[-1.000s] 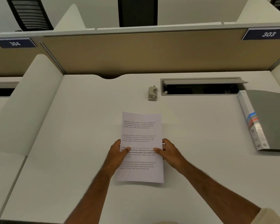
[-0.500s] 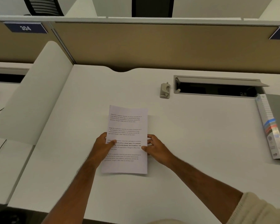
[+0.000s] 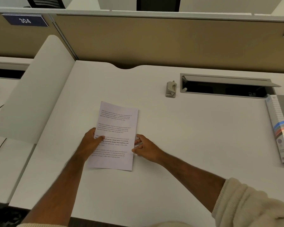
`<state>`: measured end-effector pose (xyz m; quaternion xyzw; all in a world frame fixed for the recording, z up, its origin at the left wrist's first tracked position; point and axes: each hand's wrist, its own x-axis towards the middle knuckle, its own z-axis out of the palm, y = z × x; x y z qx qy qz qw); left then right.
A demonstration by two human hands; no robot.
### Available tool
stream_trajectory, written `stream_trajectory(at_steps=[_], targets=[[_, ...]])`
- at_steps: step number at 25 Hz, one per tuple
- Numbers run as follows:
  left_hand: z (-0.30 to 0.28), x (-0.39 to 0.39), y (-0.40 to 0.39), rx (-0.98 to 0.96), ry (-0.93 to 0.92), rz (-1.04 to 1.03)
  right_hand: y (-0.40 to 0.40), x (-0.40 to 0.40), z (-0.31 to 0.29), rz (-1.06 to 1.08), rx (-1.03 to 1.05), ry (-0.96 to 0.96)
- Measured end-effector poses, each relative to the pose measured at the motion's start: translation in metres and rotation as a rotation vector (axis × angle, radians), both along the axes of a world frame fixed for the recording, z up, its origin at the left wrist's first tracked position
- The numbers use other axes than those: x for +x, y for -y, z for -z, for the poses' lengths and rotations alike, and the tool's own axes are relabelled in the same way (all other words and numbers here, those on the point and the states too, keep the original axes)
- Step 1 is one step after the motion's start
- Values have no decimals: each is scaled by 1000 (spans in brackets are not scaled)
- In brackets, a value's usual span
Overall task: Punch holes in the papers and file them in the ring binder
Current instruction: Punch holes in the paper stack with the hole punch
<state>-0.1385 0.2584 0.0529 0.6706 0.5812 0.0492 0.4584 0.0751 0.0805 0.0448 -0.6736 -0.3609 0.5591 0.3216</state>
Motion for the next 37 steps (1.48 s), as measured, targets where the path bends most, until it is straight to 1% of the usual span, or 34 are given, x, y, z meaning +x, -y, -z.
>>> stream_trajectory(at_steps=[4,10,13,15,18,22,24,26,31,35,37], targets=[[5,-2,-2,17,-20,-1,-7,-4,3,-38,8,23],[10,-1,3,51,9,-133,-10,-11,4,-84,42,154],[10,0,7,136,-70,-182,-7,-9,6,-119,28,217],[11,0,12,221,-170,-184,-2,-6,8,-122,3,240],[10,10,30,324,-241,-118,11,3,11,-141,-4,323],[12,36,61,391,-221,15,37,23,8,-237,37,570],[12,51,75,415,-204,83,52,32,7,-249,94,692],[12,66,89,434,-194,152,69,42,8,-239,109,784],[16,98,119,434,-206,285,112,68,10,-214,5,876],[20,125,146,398,-243,391,152,93,13,-159,-57,883],[22,139,164,357,-219,452,174,106,14,-128,-92,878]])
